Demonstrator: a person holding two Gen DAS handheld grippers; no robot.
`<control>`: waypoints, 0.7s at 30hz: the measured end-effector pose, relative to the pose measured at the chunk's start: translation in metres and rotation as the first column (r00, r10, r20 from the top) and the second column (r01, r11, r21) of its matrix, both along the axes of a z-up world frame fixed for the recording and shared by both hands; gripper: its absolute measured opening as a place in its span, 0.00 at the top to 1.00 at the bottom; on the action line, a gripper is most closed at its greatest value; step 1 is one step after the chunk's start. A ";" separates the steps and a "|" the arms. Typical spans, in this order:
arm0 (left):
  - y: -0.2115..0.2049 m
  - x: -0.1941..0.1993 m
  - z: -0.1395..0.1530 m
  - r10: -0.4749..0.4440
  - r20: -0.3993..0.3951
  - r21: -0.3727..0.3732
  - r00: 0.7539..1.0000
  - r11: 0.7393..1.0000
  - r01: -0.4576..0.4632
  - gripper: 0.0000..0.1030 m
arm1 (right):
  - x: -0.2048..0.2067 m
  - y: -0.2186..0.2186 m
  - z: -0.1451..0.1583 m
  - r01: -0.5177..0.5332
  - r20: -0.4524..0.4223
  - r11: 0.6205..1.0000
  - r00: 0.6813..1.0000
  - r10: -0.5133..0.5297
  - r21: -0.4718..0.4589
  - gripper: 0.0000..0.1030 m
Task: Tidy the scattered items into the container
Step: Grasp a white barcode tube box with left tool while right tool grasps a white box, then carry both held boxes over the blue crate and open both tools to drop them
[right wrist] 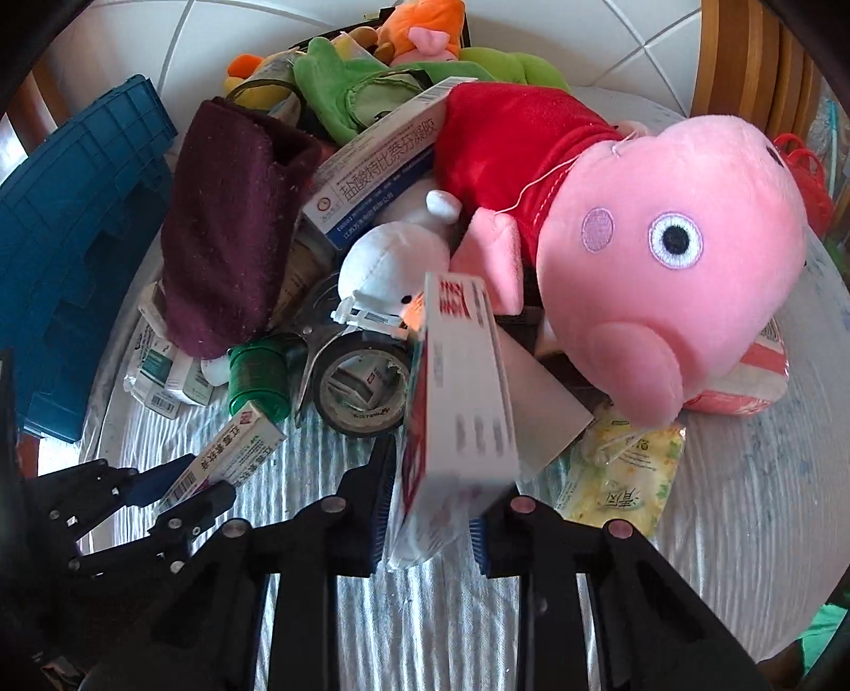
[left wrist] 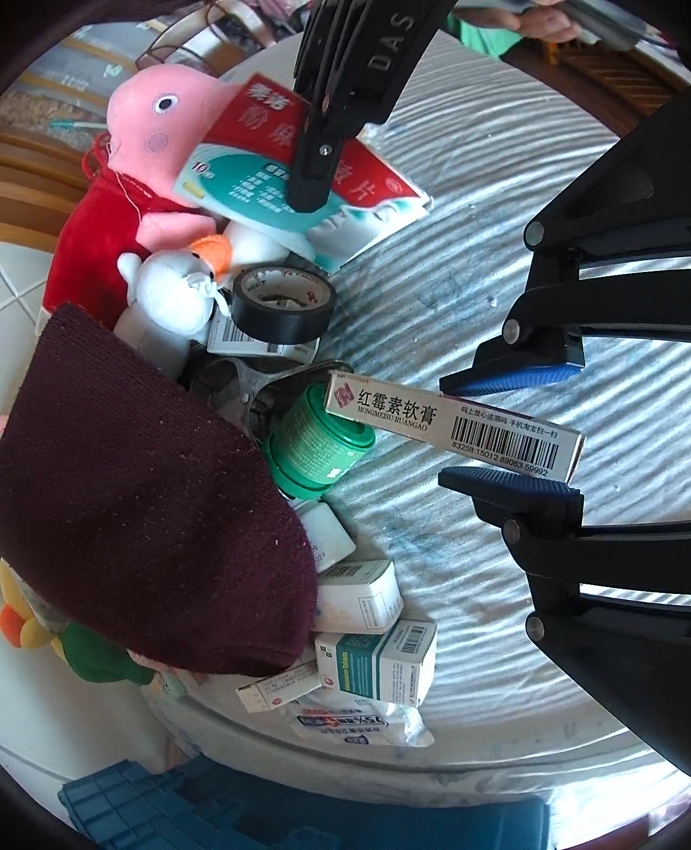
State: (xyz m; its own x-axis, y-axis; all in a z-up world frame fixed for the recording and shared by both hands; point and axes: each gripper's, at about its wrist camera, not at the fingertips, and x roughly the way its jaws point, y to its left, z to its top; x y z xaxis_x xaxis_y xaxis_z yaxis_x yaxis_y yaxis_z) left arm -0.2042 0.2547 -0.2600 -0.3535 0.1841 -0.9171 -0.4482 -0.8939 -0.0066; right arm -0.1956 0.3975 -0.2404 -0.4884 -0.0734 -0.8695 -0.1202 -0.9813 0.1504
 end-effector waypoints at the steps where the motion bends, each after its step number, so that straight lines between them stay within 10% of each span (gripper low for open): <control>1: -0.001 0.001 0.003 0.002 -0.002 0.009 1.000 1.000 -0.002 0.77 | -0.001 0.001 0.001 -0.003 0.000 1.000 1.000 0.003 0.006 0.76; 21: -0.029 0.004 0.101 0.153 -0.221 0.098 0.963 0.986 -0.134 0.83 | 0.014 -0.028 0.100 -0.183 -0.174 0.982 0.966 0.189 0.047 0.82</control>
